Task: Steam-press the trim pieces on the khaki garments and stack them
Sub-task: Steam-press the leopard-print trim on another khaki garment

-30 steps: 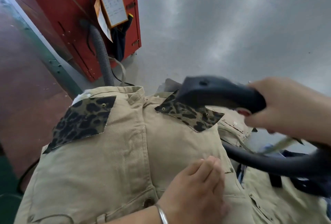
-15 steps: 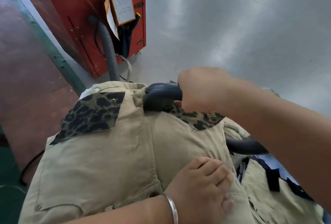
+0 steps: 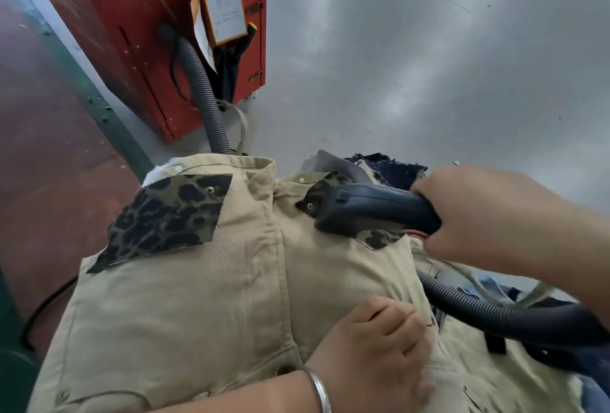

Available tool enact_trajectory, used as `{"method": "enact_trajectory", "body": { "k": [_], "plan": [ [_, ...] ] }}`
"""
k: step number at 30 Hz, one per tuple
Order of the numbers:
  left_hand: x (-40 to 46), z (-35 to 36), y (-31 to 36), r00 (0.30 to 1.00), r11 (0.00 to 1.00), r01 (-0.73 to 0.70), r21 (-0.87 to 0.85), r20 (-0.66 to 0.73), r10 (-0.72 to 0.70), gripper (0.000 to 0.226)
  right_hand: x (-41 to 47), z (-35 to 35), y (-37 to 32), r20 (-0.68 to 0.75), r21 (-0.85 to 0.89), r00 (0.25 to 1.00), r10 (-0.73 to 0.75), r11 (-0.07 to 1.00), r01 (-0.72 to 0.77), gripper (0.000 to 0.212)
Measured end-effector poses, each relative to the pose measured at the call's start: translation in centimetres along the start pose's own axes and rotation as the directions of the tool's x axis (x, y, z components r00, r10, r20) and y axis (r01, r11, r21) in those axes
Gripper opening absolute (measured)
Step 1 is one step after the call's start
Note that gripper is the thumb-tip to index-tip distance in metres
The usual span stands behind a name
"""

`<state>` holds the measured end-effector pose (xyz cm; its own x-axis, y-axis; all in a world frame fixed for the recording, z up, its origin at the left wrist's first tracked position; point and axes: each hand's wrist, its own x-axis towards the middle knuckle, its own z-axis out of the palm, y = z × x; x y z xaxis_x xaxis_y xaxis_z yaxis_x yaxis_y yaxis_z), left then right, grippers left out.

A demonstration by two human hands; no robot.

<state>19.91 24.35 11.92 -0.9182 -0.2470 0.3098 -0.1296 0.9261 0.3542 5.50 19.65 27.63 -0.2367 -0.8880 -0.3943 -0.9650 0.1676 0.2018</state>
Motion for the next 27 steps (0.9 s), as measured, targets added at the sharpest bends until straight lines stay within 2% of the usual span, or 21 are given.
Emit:
{"method": "enact_trajectory", "body": {
  "k": [5,9,12,13,15,17,18,21,22,24,26,27],
  "plan": [
    [0.1,0.0,0.0,0.999,1.000,0.007,-0.026,0.045,-0.006,0.038,2.7,1.4,-3.6,-0.145,0.085,0.989,-0.024,0.996,0.036,0.026],
    [0.2,-0.7,0.1,0.999,1.000,0.030,-0.008,0.040,-0.029,0.038,4.1,2.1,-5.2,-0.227,0.246,0.974,-0.003,0.967,0.060,0.019],
    [0.0,-1.5,1.0,0.998,0.996,-0.006,0.091,-0.066,0.012,0.014,3.6,1.9,-4.3,-0.288,0.375,0.956,0.062,0.925,0.053,0.019],
    [-0.2,-1.9,1.4,0.997,0.993,-0.009,0.120,-0.076,0.019,0.012,3.3,1.9,-3.8,-0.303,0.392,0.950,0.073,0.918,0.055,0.019],
    [-0.6,-2.7,2.0,1.000,0.989,0.026,0.146,0.014,-0.028,0.015,2.3,2.0,-2.5,-0.312,0.406,0.947,0.083,0.913,0.053,0.022],
    [-0.1,-3.9,2.3,0.965,0.974,0.122,0.193,0.207,-0.162,0.010,1.1,2.3,-1.3,-0.285,0.422,0.954,0.090,0.906,0.041,0.024],
    [0.6,-4.6,2.5,0.928,0.964,0.145,0.221,0.307,-0.210,0.008,0.5,2.3,-0.6,-0.270,0.432,0.957,0.109,0.902,0.019,0.024],
    [2.7,-4.8,2.8,0.790,0.968,0.227,0.106,0.561,-0.246,0.022,-1.3,2.5,1.4,-0.227,0.483,0.957,0.180,0.874,-0.050,0.023],
    [3.6,-4.7,2.7,0.787,0.947,0.322,0.027,0.549,-0.283,0.019,-1.7,2.5,2.2,-0.221,0.511,0.955,0.199,0.857,-0.060,0.018],
    [4.8,-4.1,2.4,0.837,0.866,0.481,-0.139,0.365,-0.407,0.013,-2.5,2.2,3.8,-0.228,0.580,0.944,0.238,0.812,-0.065,0.013],
    [6.3,-3.7,2.1,0.825,0.747,0.564,-0.352,0.207,-0.526,0.017,-3.1,1.9,5.1,-0.250,0.622,0.929,0.272,0.781,-0.061,0.014],
    [7.1,-3.4,1.9,0.791,0.679,0.592,-0.434,0.153,-0.592,0.016,-3.4,1.8,5.6,-0.256,0.632,0.923,0.286,0.772,-0.064,0.013]
  ]
}}
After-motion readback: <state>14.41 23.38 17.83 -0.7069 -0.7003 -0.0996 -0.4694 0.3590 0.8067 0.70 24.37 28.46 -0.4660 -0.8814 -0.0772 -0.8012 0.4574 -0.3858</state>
